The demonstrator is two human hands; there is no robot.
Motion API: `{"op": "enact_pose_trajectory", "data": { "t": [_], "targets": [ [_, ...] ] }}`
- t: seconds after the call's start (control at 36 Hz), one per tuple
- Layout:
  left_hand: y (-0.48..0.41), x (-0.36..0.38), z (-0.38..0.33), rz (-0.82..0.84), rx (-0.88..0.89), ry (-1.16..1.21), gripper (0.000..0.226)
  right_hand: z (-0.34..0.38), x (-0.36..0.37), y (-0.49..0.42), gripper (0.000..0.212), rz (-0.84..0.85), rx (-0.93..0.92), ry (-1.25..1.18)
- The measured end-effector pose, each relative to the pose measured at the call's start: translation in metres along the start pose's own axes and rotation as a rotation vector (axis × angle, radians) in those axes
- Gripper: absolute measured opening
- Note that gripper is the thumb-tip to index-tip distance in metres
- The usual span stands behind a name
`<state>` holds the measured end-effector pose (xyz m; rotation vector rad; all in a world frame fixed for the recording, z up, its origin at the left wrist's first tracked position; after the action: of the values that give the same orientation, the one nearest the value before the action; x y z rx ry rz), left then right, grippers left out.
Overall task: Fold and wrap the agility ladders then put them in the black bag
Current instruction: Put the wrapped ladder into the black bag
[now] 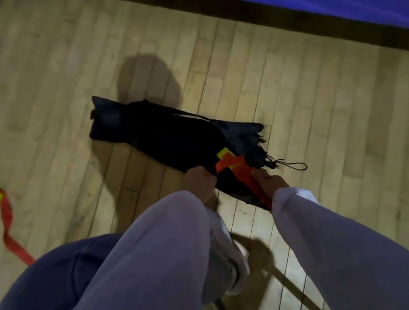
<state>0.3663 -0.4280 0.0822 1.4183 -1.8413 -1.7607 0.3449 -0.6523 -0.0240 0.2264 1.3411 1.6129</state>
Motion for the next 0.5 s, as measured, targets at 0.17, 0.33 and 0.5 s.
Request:
{"op": "enact_pose_trajectory", "data": {
  "t": [0.17,0.33,0.5],
  "targets": [
    [-0.028,0.016,-0.007,0.014,-0.05,-0.031,0.034,-0.034,0.008,-0.011,0.073,0.045,0.127,0.057],
    [-0.027,0.023,-0.011,0.023,0.005,-0.151,0.023,0.007,0.01,-0.011,0.076,0.054,0.056,-0.22],
    [-0.019,0.016,0.012,0.057,0.001,0.047,0.019,0.102,0.013,0.002,0.047,0.383,-0.159,-0.646]
  ]
}}
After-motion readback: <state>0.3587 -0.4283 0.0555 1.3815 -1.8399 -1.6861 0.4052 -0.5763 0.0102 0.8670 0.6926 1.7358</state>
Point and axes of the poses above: each hand's wrist, its own y-axis away from the middle knuckle, its own x-axis out of the palm, z = x × y, the point moved 7 cm from there along -y, towards the middle knuckle, and after that the axes turned 11 degrees about -x, right-handed, at the moved point
